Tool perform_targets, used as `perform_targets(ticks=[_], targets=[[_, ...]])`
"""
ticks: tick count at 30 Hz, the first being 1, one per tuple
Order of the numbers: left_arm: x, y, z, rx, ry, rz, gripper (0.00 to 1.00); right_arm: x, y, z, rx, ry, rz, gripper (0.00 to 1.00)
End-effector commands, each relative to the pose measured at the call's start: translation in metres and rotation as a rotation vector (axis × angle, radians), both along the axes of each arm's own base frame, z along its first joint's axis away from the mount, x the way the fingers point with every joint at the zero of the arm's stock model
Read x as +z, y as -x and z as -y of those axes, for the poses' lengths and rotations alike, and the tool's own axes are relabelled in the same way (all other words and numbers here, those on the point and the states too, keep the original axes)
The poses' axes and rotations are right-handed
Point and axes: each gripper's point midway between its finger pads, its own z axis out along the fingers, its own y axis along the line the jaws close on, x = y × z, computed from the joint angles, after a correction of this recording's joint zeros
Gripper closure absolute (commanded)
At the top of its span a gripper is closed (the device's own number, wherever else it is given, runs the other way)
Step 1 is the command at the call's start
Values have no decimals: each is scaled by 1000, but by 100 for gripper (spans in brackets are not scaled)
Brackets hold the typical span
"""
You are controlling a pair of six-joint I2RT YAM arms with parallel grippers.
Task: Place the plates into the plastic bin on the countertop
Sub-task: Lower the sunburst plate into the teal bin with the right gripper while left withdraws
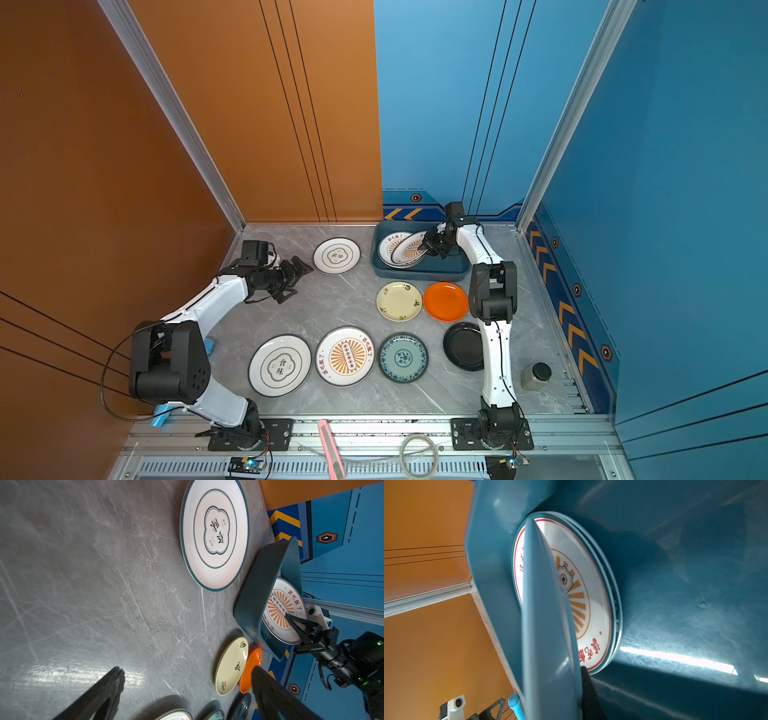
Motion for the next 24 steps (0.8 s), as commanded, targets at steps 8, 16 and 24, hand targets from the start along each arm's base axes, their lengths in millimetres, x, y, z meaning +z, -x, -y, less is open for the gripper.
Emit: perform_targets(ticks=[8,16,24], targets=[[3,-12,2,-4,12,2,2,-9,7,8,32,103,-34,67],[-6,-18,11,-23,5,-16,2,-15,9,10,42,121,-48,57],[-13,-31,23,-40,7,-28,1,-19,7,6,41,118,-59,55]])
